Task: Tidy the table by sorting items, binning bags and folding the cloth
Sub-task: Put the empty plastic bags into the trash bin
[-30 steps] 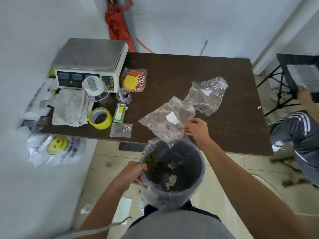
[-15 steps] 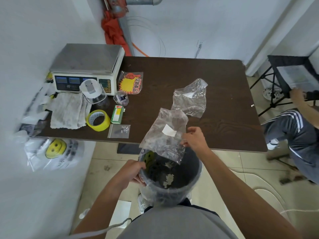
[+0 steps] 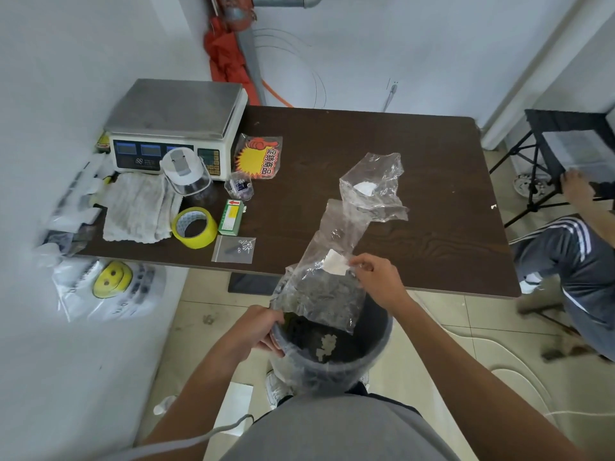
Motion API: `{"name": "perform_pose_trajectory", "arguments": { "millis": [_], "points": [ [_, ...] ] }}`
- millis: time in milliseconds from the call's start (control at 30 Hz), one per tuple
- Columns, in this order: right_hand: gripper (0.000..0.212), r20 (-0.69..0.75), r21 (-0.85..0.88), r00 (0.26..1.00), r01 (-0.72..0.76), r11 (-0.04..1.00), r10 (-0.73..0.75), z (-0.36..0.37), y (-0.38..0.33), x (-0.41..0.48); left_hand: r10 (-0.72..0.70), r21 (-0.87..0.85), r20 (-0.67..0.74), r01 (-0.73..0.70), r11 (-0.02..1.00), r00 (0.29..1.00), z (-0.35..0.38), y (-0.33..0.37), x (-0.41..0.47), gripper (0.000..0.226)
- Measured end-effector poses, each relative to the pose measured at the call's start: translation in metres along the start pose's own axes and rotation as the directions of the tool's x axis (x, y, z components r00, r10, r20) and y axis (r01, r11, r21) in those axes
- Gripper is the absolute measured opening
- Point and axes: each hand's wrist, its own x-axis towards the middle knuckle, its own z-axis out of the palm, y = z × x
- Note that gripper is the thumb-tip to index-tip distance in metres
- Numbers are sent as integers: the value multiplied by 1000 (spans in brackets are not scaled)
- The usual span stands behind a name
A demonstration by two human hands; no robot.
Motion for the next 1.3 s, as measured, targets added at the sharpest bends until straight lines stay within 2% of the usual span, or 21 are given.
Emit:
{"name": "perform_pose_trajectory", "arguments": {
  "millis": [167, 300, 400, 500, 567, 700, 867, 1000, 1133, 1300],
  "points": [
    [20, 12, -315, 992, 122, 941, -124, 4, 8, -9, 12, 17, 15, -12, 1000, 1000, -1, -1, -1, 26],
    [18, -8, -523, 952, 256, 813, -306, 8, 12, -17, -3, 9, 17, 3, 1000, 1000, -1, 0, -1, 25],
    [13, 36, -582, 915, 346, 736, -401, 15, 14, -22, -8, 8, 20, 8, 1000, 1000, -1, 0, -1, 25],
    [11, 110, -589, 898, 405, 699, -427, 23, 12, -27, -7, 5, 16, 7, 1000, 1000, -2, 1, -1, 25],
    [16, 155, -582, 904, 409, 703, -398, 28, 9, -30, -3, 7, 15, 3, 1000, 1000, -2, 1, -1, 25],
    [26, 318, -566, 917, 387, 728, -240, 34, -5, -36, 2, 13, 14, -2, 1000, 1000, -2, 1, -1, 25],
    [24, 462, -566, 876, 413, 713, -140, 50, 0, -35, 5, 12, 8, -5, 1000, 1000, -1, 0, 0, 24],
    [31, 570, -602, 820, 381, 701, 44, 69, 10, -35, 2, 20, 14, -2, 1000, 1000, -1, -2, 1, 26],
    [31, 601, -627, 780, 324, 708, 174, 76, 19, -31, 5, 21, 27, -6, 1000, 1000, 0, -1, -2, 26],
    [39, 580, -653, 799, 339, 678, 159, 63, 2, -27, 7, 18, 12, -7, 1000, 1000, -3, -1, -3, 26]
  ]
}}
